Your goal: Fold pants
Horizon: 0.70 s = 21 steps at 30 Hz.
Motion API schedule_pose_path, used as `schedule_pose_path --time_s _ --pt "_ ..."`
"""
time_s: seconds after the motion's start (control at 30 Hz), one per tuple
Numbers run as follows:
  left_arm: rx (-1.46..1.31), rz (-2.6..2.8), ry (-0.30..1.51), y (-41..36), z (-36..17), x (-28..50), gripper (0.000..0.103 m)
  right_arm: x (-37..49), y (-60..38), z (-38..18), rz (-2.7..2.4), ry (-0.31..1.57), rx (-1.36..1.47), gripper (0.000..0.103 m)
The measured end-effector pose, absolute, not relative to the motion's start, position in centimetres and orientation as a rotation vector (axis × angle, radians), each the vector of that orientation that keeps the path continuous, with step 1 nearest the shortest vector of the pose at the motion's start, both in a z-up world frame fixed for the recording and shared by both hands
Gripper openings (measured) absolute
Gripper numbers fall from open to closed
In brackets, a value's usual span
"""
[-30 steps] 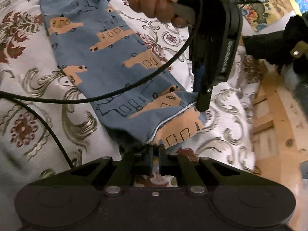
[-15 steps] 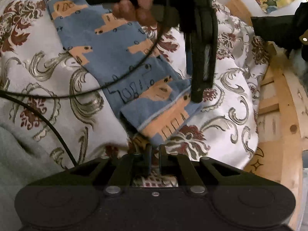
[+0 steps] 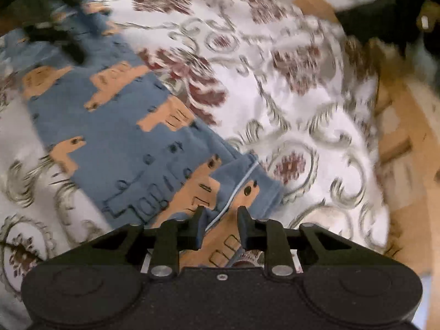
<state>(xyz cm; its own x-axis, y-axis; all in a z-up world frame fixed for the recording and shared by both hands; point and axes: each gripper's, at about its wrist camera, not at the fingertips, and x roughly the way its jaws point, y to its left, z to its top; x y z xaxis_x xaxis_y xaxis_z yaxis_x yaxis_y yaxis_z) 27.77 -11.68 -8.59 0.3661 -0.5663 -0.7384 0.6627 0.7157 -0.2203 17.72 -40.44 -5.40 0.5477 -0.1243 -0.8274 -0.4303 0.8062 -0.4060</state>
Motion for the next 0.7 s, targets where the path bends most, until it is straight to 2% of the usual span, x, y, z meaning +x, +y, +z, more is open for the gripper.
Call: schedule_pose_path --time_s 0.13,0.17,0.27,0.33,0.37,0.43,0.5,0.57,0.7 --pt "0.063 -0.664 0.982 -5.1 -11.3 28.0 0.080 17.9 -42.0 -6.2 0.213 1.023 -0.584 0.025" --pt "0.057 -0.659 0.978 -3.5 -11.6 27.9 0.076 18.0 -42.0 -6.3 0.215 1.028 -0.591 0.025" --pt "0.074 -0.664 0.948 -1.1 -11.1 26.8 0.075 18.0 -41.4 -5.9 0.213 1.059 -0.642 0.026" --pt "0.112 -0.621 0.974 -0.3 -10.3 26.4 0.082 17.7 -40.7 -5.2 0.180 1.082 -0.688 0.048" --pt "0.115 -0.609 0.974 0.2 -9.8 26.1 0.082 17.4 -40.4 -4.7 0.170 1.080 -0.700 0.063" --pt "0.083 -0.628 0.920 1.0 -8.3 25.6 0.082 17.2 -39.3 -2.9 0.198 1.037 -0.670 0.064" --pt "0.068 -0.645 0.830 1.6 -6.9 25.2 0.084 17.9 -37.7 -1.1 0.235 0.990 -0.565 0.072" --pt "0.095 -0.631 0.756 1.3 -6.0 25.7 0.084 19.7 -36.1 0.0 0.310 0.940 -0.404 0.076" --pt "0.116 -0.591 0.658 1.4 -6.0 27.9 0.081 25.9 -31.5 -0.7 0.534 0.895 -0.159 0.075"
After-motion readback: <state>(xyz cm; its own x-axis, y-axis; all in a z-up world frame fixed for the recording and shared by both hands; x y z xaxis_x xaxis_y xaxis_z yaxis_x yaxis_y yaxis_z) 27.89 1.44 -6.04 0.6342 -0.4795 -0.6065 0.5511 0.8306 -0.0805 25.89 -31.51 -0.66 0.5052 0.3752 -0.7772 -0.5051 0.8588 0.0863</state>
